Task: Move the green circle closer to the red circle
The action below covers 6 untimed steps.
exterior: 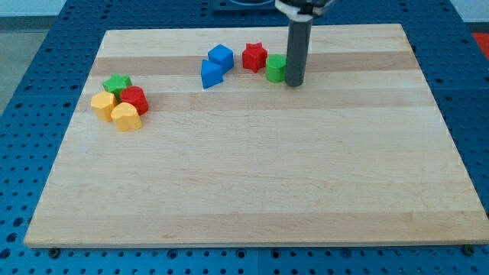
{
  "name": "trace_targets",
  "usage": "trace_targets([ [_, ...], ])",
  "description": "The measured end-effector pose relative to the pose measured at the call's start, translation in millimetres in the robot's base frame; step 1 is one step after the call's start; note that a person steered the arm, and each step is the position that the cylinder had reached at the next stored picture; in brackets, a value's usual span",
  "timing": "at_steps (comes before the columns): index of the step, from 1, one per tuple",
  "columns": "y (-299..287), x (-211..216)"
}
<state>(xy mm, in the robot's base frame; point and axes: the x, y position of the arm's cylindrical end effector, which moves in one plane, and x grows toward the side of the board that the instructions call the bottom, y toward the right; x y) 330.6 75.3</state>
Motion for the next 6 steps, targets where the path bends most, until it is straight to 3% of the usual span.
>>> trace_targets([
  [1,3,-32],
  [2,-23,-37],
  [6,-87,32],
])
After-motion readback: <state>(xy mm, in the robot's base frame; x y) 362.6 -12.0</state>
